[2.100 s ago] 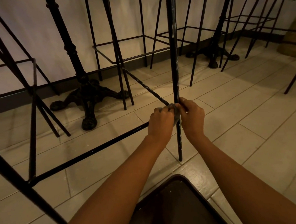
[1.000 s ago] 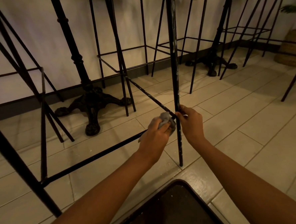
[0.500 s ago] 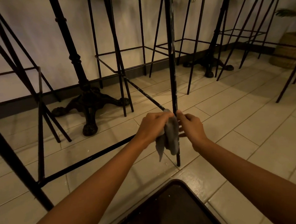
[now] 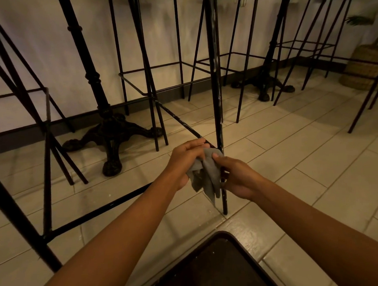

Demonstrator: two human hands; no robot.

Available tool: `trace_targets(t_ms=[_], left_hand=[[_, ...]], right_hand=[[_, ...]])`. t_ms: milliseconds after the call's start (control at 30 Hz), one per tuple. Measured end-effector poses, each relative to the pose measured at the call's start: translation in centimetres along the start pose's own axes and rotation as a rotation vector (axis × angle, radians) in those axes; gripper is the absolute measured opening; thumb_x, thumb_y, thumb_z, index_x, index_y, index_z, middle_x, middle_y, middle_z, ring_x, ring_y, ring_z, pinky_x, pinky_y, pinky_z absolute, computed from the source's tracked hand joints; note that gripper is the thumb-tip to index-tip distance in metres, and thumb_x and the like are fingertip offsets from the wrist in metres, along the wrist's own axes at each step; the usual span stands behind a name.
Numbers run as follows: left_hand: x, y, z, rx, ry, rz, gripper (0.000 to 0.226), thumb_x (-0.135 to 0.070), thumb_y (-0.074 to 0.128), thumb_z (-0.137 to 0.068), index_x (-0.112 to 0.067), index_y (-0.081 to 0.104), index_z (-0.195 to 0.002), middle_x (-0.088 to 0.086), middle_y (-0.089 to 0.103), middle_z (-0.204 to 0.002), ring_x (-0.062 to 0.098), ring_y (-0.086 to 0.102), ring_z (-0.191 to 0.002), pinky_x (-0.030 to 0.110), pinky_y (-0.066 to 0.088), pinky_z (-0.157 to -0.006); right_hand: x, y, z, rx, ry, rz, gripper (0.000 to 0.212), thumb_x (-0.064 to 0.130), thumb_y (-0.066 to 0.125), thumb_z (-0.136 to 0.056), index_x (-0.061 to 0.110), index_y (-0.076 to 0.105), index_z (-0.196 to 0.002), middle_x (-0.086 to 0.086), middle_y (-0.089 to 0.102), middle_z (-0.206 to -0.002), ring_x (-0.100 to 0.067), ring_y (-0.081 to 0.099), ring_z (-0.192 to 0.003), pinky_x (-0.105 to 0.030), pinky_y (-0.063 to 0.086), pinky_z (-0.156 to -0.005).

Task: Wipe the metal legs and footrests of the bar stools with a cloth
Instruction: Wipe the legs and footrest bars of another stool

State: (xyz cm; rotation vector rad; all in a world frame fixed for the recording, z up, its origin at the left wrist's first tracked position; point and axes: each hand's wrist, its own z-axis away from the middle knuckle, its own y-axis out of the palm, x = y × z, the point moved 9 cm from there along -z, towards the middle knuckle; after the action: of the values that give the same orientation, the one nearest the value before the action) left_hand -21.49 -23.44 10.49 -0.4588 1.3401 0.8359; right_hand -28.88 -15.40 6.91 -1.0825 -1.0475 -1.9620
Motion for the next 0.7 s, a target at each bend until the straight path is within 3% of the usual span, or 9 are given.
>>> trace_targets(t_ms=[200,300,400,533,700], left_hand=[[0.0,-0.8,-0.4,-0.028,0.028,-0.092,0.024,-0.015,0.068,-0.080,-0.014,0.065,-0.103,0.009,0.064,-0.111,0.021,0.058,-0.107,0.036,0.049,-0.094],[0.0,-0.6,-0.6,0.021,0.002,-0.150,0.028,-0.019,0.067,-0.082,-0.005,0.065,-0.106,0.009,0.067,-0.100,0.019,0.062,-0.095,0.027,0.054,-0.075],[0.1,0.2,-0.7,0.061,-0.053,-0.013,0.027,-0.010,0.063,-0.085,0.001,0.062,-0.109,0.006,0.065,-0.087,0.015,0.063,-0.079,0.020,0.055,-0.061],[0.4,0.8,-1.1,0.025,-0.060,0.096,0.030,-0.005,0.056,-0.088,0.002,0.056,-0.117,0.006,0.063,-0.090,0.014,0.061,-0.080,0.024,0.053,-0.067],[-0.8,0.9,-1.6,-0.013,0.044,-0.028,0.030,-0.007,0.058,-0.087,-0.006,0.059,-0.117,0.008,0.064,-0.104,0.018,0.063,-0.091,0.029,0.054,-0.079]], right_hand=[[1.7,-1.0,-0.2,-0.029,-0.106,-0.168,0.036,0.020,0.057,-0.087,0.007,0.052,-0.121,-0.014,0.064,-0.111,-0.025,0.063,-0.100,-0.035,0.054,-0.080],[2.6,-1.9,-0.2,-0.068,-0.133,-0.284,0.039,0.019,0.061,-0.084,0.002,0.052,-0.117,-0.020,0.064,-0.113,-0.029,0.066,-0.098,-0.038,0.057,-0.080],[2.6,-1.3,0.3,-0.001,-0.111,-0.313,0.035,0.022,0.059,-0.084,0.005,0.056,-0.114,-0.020,0.063,-0.114,-0.029,0.064,-0.100,-0.040,0.055,-0.084],[2.8,-0.6,0.9,0.109,-0.106,-0.345,0.037,0.018,0.055,-0.076,0.010,0.056,-0.112,-0.016,0.055,-0.122,-0.027,0.057,-0.106,-0.040,0.050,-0.090],[4.8,-2.0,0.7,0.115,-0.173,-0.250,0.047,0.011,0.057,-0.077,0.005,0.049,-0.123,-0.020,0.054,-0.128,-0.026,0.056,-0.113,-0.035,0.048,-0.094]])
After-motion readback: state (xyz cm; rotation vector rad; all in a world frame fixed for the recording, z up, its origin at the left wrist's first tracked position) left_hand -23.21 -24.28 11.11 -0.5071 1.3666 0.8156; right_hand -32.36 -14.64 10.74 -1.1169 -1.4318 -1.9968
